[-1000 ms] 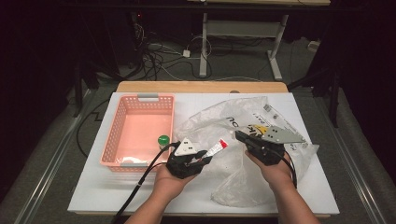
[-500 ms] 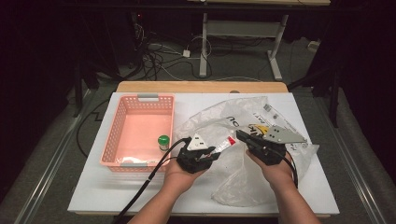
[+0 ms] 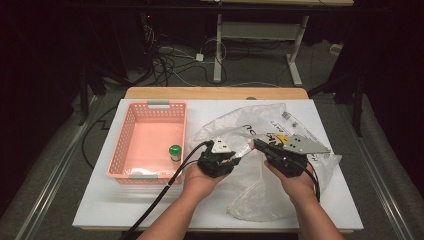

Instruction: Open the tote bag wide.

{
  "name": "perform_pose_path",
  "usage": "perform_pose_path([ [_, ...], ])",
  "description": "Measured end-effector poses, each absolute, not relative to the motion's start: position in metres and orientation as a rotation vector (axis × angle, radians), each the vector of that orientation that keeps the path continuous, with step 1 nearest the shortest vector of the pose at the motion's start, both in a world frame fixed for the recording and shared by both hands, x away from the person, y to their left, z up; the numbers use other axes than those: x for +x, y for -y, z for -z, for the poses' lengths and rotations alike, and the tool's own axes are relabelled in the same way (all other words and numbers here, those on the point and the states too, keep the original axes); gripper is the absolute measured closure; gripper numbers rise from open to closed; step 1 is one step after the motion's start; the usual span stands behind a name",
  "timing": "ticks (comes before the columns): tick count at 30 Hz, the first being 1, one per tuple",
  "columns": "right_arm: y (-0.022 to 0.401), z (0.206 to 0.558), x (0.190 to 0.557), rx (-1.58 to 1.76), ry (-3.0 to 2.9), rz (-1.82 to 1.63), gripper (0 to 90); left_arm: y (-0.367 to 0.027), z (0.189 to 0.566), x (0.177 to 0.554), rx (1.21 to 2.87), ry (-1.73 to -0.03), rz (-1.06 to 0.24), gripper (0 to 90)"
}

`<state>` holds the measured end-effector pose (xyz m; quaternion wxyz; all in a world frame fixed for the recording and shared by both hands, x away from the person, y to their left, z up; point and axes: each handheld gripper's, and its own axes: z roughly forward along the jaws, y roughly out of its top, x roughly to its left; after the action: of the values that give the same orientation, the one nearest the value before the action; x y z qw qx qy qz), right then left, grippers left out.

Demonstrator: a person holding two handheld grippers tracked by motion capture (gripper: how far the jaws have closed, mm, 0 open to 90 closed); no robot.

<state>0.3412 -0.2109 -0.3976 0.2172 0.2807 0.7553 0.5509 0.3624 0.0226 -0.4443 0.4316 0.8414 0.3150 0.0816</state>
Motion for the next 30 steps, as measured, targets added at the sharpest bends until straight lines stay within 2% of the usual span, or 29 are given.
perform_pose_path([
  [17,0.215,0.397,0.344,0.794,-2.078,-1.536,90.0,0.008,0.467,0.383,2.125,-0.802,-0.206,68.1],
  [30,0.218,0.397,0.347,0.813,-2.066,-1.542,90.0,0.024,0.486,0.392,2.131,-0.823,-0.258,68.0],
])
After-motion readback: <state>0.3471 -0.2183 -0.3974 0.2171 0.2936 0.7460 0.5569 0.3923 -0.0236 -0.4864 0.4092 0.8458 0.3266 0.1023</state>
